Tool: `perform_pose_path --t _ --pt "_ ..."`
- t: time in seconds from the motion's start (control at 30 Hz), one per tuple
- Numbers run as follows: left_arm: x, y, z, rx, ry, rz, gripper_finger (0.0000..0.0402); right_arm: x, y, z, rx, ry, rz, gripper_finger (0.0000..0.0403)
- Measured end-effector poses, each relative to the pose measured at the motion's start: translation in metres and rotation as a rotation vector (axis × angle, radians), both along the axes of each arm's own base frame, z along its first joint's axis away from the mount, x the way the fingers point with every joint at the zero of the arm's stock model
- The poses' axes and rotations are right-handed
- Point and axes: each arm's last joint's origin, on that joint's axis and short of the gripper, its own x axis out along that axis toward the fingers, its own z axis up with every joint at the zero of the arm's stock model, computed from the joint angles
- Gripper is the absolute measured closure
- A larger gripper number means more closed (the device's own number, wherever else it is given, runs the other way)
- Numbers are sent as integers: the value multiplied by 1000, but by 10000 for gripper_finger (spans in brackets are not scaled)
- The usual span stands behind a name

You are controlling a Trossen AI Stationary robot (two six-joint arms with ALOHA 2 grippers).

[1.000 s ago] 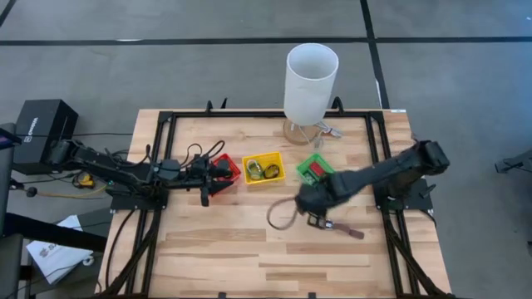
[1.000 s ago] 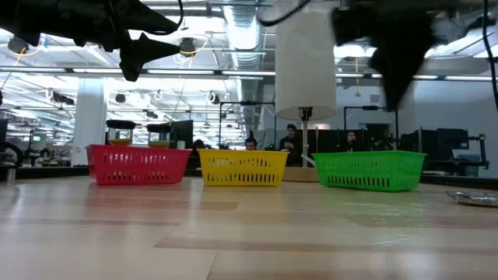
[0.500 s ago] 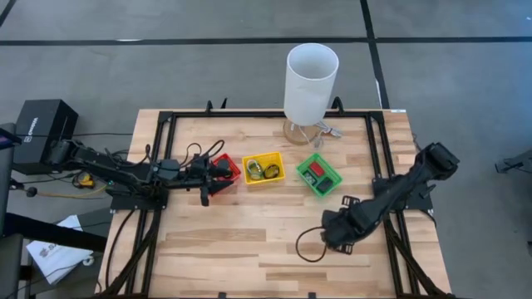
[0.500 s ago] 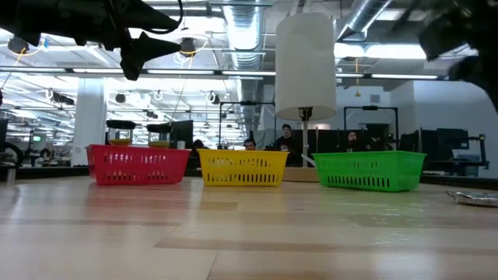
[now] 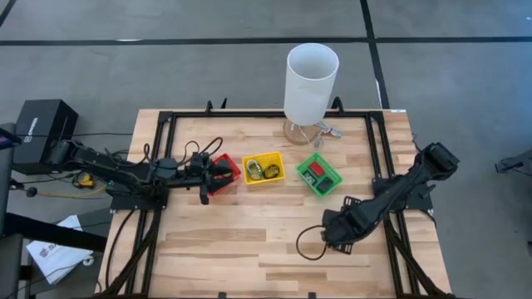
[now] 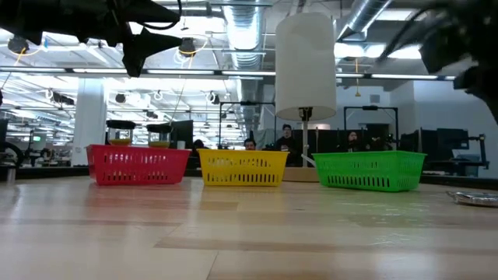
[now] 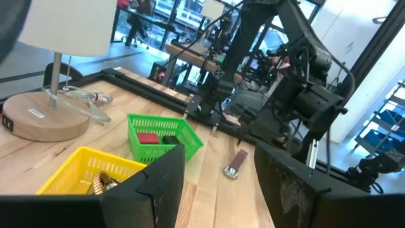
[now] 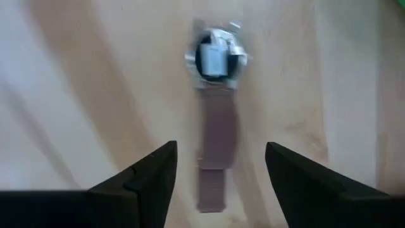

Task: Pick & Place Office items
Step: Put the brown watch into the yellow basket

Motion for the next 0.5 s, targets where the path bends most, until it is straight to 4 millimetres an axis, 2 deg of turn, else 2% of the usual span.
perform_pose_path --t 0.13,0.27,0.5 --pt "0 0 1 -1 -7 0 215 -8 -7 -14 -40 29 -78 166" --pt "0 0 1 3 -9 0 215 -9 -11 -27 -26 10 -82 166" --pt "0 0 1 25 -11 0 215 -5 -21 -33 -26 8 -121 173"
